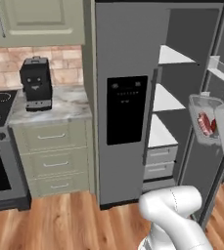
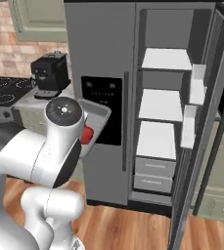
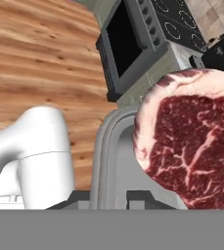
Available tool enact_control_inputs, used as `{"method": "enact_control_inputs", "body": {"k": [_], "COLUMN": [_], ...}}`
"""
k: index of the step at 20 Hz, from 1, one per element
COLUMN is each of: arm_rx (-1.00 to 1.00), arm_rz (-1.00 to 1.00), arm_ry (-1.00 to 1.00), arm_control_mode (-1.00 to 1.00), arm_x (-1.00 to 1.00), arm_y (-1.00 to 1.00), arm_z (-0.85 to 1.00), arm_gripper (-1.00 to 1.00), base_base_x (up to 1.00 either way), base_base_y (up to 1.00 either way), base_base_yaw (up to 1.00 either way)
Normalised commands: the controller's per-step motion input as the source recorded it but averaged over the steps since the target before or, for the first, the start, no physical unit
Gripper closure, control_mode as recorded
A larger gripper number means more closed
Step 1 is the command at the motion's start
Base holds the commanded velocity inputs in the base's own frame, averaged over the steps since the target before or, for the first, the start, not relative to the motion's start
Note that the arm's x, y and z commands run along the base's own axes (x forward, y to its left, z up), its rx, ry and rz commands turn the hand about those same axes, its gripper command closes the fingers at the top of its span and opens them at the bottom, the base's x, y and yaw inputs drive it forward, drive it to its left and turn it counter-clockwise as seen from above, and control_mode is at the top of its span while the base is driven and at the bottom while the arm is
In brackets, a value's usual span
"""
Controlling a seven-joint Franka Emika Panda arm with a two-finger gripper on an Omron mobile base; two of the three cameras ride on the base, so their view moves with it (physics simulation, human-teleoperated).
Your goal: Place the tupperware containing the steak and bell pepper meal in the microwave. Close the microwave door and press the start button to reheat the meal.
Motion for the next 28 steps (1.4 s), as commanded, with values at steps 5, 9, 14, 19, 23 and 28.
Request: {"method": "enact_control_inputs", "body": {"k": [5,9,14,19,23,28], "arm_rx": [0.00,0.00,0.00,0.00,0.00,0.00], "arm_rz": [0.00,0.00,0.00,0.00,0.00,0.00], "arm_ry": [0.00,0.00,0.00,0.00,0.00,0.00], "arm_control_mode": [1.00,1.00,1.00,1.00,1.00,1.00], "arm_x": [0.00,0.00,0.00,0.00,0.00,0.00], "arm_y": [0.00,0.00,0.00,0.00,0.00,0.00], "arm_z": [0.00,0.00,0.00,0.00,0.00,0.00], "arm_gripper": [1.00,1.00,1.00,1.00,1.00,1.00], "base_base_x": [-0.58,-0.01,0.04,-0.07,-0.39,-0.17], "base_base_y": [0.76,0.59,0.41,0.25,0.14,0.01], "base_base_yaw": [-0.07,-0.43,-0.66,-0.69,-0.71,-0.75]}}
